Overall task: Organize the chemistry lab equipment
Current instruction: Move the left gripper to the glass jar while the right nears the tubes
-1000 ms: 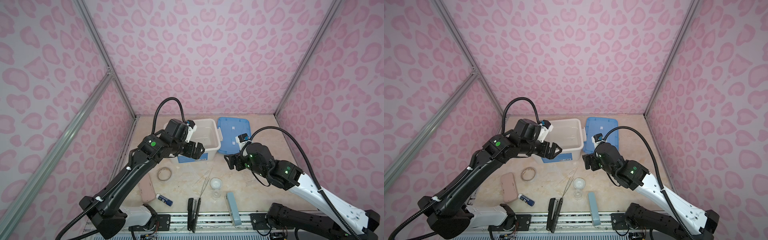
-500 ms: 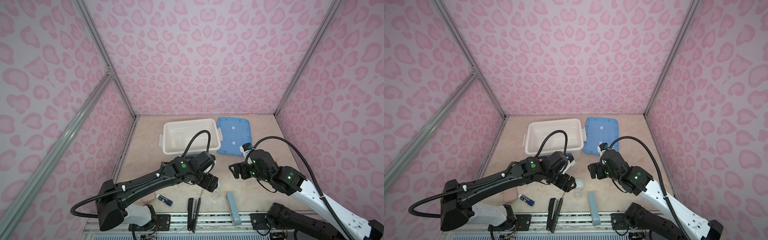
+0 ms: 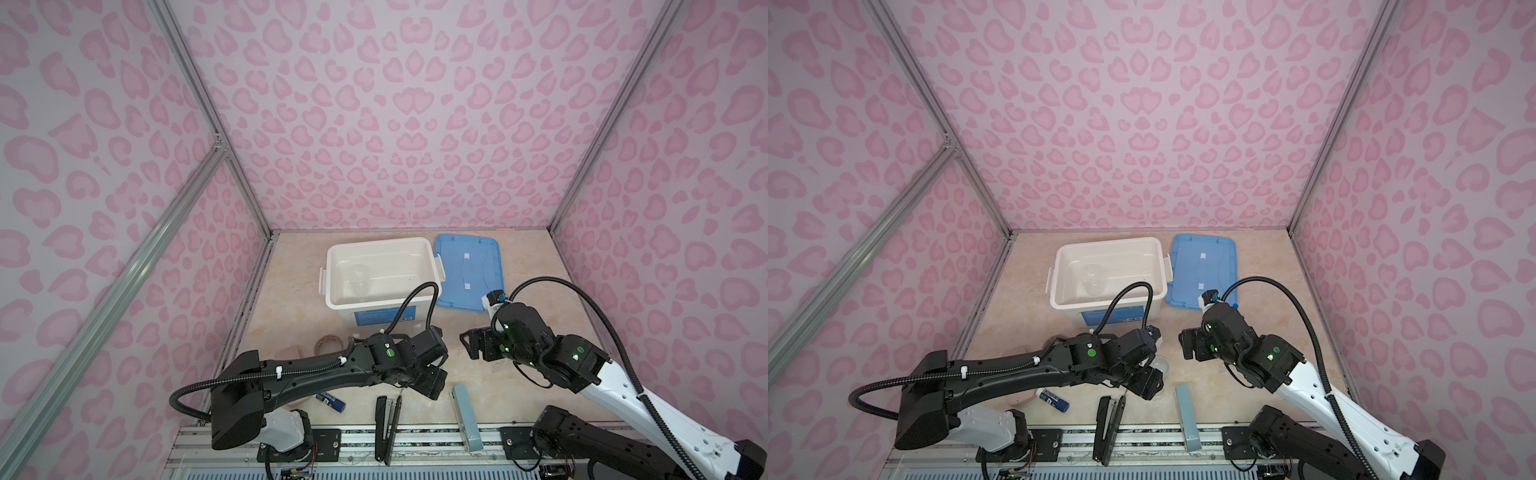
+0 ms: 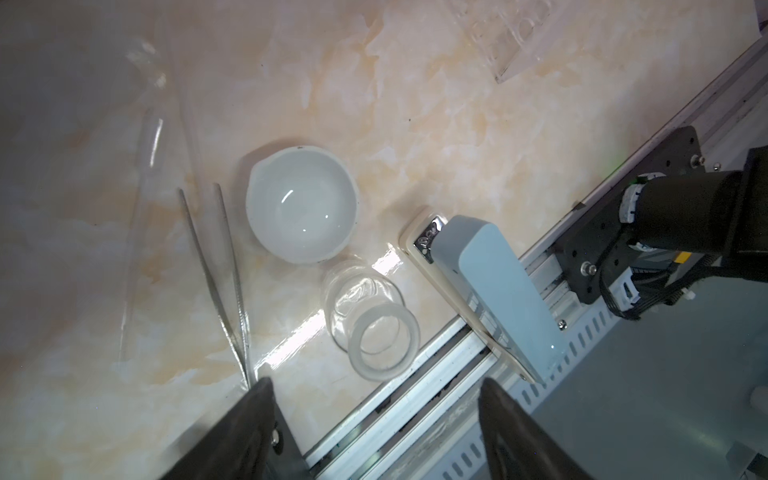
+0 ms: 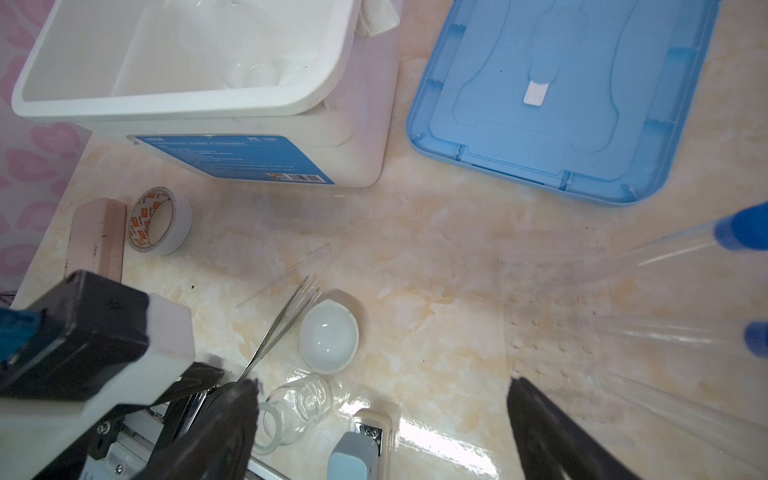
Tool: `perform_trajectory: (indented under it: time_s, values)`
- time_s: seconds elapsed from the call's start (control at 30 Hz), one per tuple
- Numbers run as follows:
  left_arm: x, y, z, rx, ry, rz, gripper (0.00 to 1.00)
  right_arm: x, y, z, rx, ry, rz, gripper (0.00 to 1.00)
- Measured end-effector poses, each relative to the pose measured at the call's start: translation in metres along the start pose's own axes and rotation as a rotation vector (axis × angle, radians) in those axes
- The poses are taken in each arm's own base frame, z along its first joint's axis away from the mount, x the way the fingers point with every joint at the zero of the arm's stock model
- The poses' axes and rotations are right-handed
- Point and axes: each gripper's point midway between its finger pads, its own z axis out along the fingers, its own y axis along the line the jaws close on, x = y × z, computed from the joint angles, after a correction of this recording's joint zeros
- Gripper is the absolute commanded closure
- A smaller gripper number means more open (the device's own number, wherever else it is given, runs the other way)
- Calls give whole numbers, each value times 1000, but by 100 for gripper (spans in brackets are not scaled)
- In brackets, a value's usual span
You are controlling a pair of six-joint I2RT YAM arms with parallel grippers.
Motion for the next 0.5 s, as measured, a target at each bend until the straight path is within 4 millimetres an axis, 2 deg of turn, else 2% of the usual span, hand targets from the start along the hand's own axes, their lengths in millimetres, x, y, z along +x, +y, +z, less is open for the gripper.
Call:
perform_trajectory:
  time_s: [0.17, 0.5]
  values:
    - [5, 3, 15, -24, 34, -4, 28, 3, -4, 1, 12, 1, 10, 6]
    - [4, -3, 30, -61, 57, 29, 36, 3, -7, 2, 26, -9, 16, 7]
